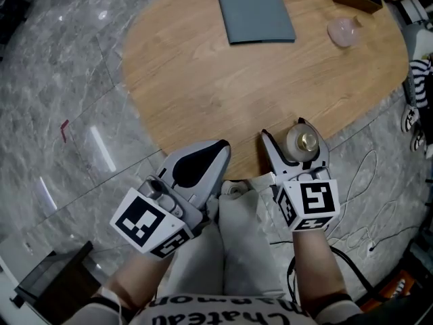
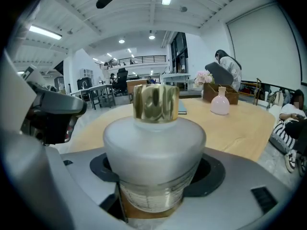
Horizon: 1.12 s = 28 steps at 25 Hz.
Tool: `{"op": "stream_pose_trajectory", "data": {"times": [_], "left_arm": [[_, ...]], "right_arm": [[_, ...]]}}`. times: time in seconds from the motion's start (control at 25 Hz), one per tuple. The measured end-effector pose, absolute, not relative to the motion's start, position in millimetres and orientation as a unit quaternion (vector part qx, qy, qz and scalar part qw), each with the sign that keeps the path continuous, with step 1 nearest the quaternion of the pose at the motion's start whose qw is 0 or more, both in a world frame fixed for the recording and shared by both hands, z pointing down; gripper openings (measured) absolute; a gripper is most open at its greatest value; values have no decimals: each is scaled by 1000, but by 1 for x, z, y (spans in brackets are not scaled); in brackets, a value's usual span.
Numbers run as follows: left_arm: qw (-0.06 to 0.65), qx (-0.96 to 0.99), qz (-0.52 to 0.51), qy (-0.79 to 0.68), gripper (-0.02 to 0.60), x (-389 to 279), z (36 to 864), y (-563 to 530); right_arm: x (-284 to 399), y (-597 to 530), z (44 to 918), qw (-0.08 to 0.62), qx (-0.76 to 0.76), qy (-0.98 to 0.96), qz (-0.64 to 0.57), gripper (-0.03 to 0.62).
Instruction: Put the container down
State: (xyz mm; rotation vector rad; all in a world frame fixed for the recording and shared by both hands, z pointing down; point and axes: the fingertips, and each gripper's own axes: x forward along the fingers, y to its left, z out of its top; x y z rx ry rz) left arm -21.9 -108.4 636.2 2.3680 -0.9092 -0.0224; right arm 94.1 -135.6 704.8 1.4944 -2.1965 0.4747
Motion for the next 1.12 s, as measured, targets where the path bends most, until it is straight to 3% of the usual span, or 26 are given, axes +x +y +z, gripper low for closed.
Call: {"op": "stream_pose_trajectory", "data": {"times": [0.6,1.12], "left_arm": [[359,864,-14,-353,15,-27,623,-80],[365,859,-15,-358,14,-24,623,-70]], "right_arm": [[91,-137,714,256,536,-786,170,328],[86,-134,714,272,536,-786,146,328]]}}
